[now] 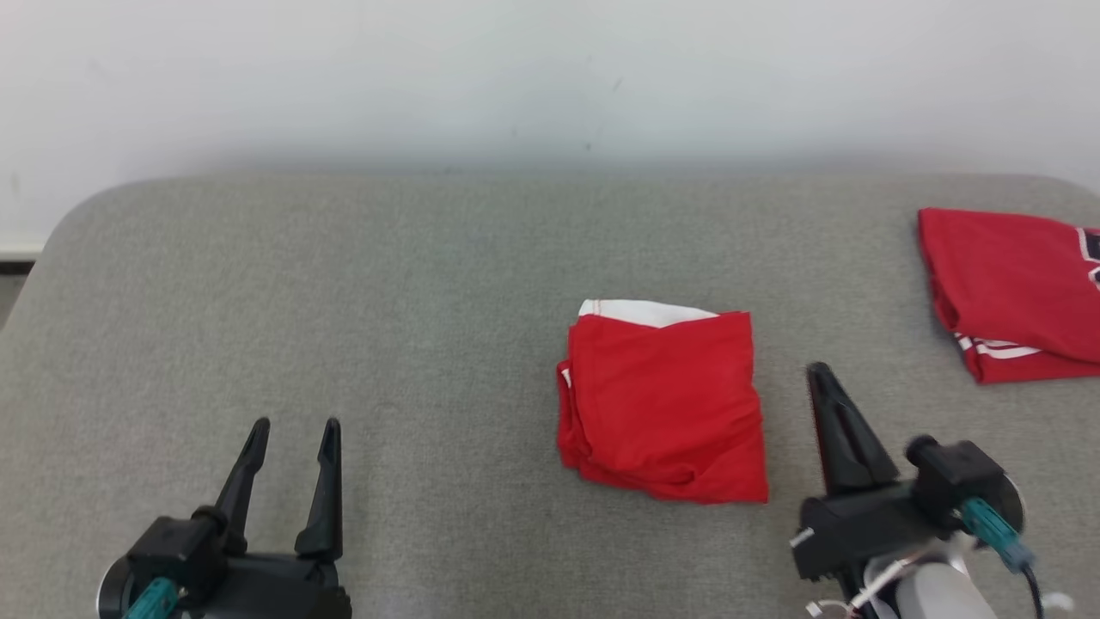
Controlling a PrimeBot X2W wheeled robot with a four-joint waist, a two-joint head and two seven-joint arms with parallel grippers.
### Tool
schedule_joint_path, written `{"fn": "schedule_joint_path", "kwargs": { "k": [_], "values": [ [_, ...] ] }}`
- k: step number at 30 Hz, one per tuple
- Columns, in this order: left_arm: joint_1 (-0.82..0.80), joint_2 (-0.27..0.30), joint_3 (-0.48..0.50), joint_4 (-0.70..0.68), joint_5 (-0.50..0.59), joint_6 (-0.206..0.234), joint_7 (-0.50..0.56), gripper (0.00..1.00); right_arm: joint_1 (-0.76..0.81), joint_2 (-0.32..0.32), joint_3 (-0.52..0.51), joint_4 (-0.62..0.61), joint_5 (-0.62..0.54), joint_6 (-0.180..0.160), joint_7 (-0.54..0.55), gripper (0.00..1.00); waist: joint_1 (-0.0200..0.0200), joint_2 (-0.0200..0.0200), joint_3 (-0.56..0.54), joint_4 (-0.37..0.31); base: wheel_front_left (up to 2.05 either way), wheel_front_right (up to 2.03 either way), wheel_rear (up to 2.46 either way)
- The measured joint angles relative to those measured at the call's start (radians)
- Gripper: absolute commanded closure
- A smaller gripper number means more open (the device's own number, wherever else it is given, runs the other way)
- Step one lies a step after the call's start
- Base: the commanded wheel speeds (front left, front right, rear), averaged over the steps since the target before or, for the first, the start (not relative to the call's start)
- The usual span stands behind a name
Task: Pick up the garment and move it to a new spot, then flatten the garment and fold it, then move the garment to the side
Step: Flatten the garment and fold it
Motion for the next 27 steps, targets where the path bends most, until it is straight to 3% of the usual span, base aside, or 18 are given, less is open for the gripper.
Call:
{"fn": "schedule_joint_path", "kwargs": {
  "k": [4, 6, 7, 8, 9, 10, 27],
  "values": [
    [0.037, 0.003, 0.009, -0.009, 0.015, 0.0, 0.0, 0.0, 0.078, 0.001, -0.063, -0.064, -0.007, 0.0, 0.0, 1.0, -0.0001, 0.0, -0.035, -0.025, 0.0, 0.0, 0.0],
    [0.053, 0.007, 0.007, -0.013, 0.033, 0.0, 0.0, 0.0, 0.115, 0.003, -0.081, -0.089, -0.013, 0.0, 0.0, 0.82, -0.0001, -0.0001, -0.051, -0.036, 0.0, 0.0, 0.0],
    [0.06, 0.009, 0.007, -0.015, 0.036, 0.0, 0.0, 0.0, 0.13, 0.004, -0.086, -0.1, -0.017, 0.0, 0.0, 0.62, -0.0001, -0.0001, -0.059, -0.041, 0.0, 0.0, 0.0],
    [0.066, 0.012, 0.006, -0.017, 0.037, 0.0, 0.0, 0.0, 0.143, 0.006, -0.091, -0.108, -0.02, 0.0, 0.0, 0.52, -0.0001, -0.0001, -0.065, -0.046, 0.0, 0.0, 0.0],
    [0.072, 0.015, 0.004, -0.02, 0.04, 0.0, 0.0, 0.0, 0.155, 0.007, -0.095, -0.117, -0.023, 0.0, 0.0, 0.18, -0.0001, -0.0001, -0.071, -0.049, 0.0, 0.0, 0.0],
    [0.079, 0.018, 0.004, -0.022, 0.044, 0.0, 0.0, 0.0, 0.168, 0.009, -0.105, -0.128, -0.025, 0.0, 0.0, 0.0, -0.0001, -0.0001, -0.077, -0.051, 0.0, 0.0, 0.0],
    [0.176, 0.034, 0.037, -0.043, 0.061, 0.0, 0.0, 0.0, 0.329, 0.029, -0.161, -0.202, -0.033, 0.0, 0.0, 0.0, 0.0, -0.0001, -0.129, -0.024, 0.0, 0.0, 0.0]
  ]
}}
